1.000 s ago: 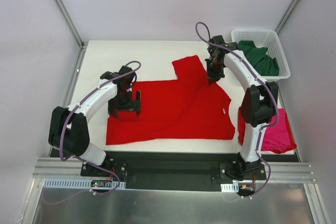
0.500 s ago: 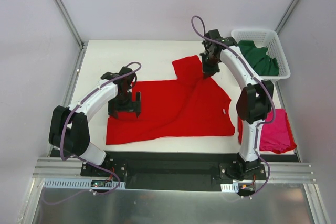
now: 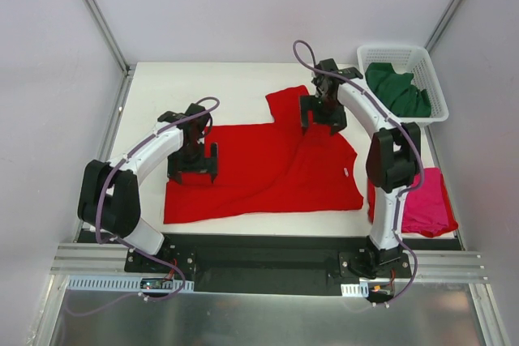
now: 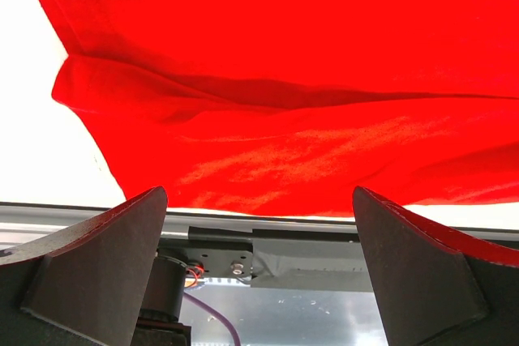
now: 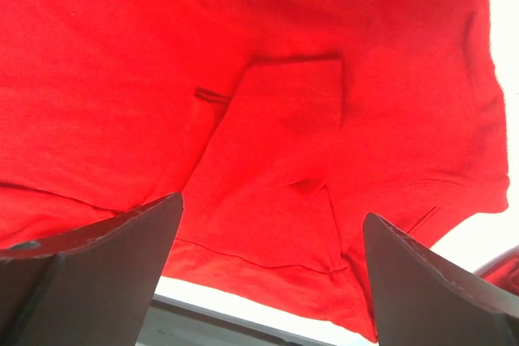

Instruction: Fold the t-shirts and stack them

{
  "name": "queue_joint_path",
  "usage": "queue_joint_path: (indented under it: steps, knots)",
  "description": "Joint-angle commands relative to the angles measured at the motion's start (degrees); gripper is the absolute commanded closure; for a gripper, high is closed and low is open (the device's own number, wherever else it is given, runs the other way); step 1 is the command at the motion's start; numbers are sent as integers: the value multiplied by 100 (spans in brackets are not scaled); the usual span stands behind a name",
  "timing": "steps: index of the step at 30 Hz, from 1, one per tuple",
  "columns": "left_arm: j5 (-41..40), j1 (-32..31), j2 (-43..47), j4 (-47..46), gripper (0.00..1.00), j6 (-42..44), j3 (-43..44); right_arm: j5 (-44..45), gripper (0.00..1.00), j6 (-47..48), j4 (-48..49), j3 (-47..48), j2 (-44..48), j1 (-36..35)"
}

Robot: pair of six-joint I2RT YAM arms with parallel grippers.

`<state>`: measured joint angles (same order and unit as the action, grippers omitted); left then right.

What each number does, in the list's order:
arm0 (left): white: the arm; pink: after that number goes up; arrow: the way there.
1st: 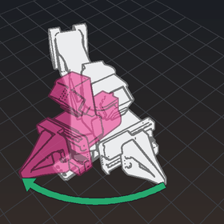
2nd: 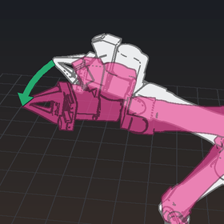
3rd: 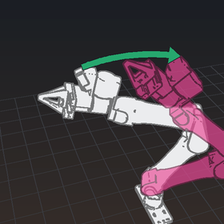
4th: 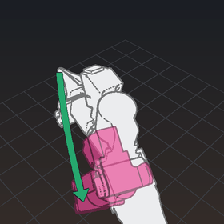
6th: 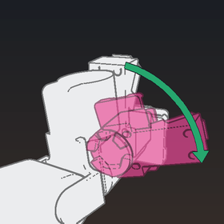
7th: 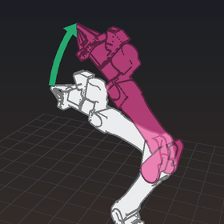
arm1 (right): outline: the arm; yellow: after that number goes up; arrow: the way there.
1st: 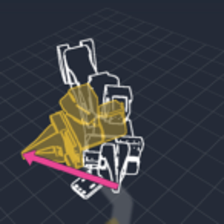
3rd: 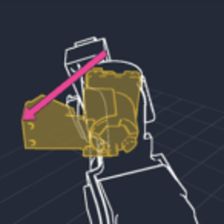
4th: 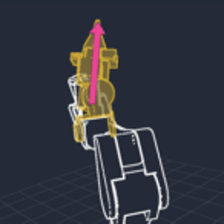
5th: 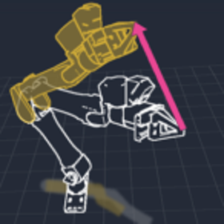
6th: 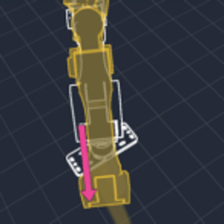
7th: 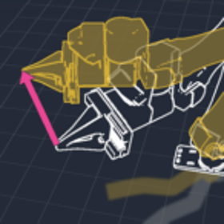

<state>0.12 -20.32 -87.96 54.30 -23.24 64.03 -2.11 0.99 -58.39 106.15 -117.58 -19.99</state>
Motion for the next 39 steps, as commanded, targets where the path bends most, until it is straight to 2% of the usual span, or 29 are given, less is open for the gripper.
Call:
queue_joint_path:
  steps: [1,5,10,15,16,18,23,34,39]
  knots:
    - [146,-69,-45,89,1,-5,136,-386,4,-82,538,-260,605,-216]
    - [155,-69,-19,80,1,-5,84,-685,4,94,645,-165,271,-470]
    - [181,-69,130,89,1,-48,-48,-598,2,304,575,116,-185,-717]
    - [190,-69,279,89,1,-66,-154,-212,21,358,495,275,-634,-980]
    - [190,-69,297,98,1,-75,-171,-124,31,375,478,266,-661,-1007]
    - [190,-69,350,107,1,-75,-207,157,40,401,452,222,-766,-1121]
    - [216,-69,368,98,1,-57,-268,527,45,419,460,90,-881,-1235]
    - [208,-69,368,142,1,13,-215,818,47,437,451,222,-1162,-1253]
    - [190,-69,368,168,1,39,-233,694,62,393,434,433,-1338,-1262]
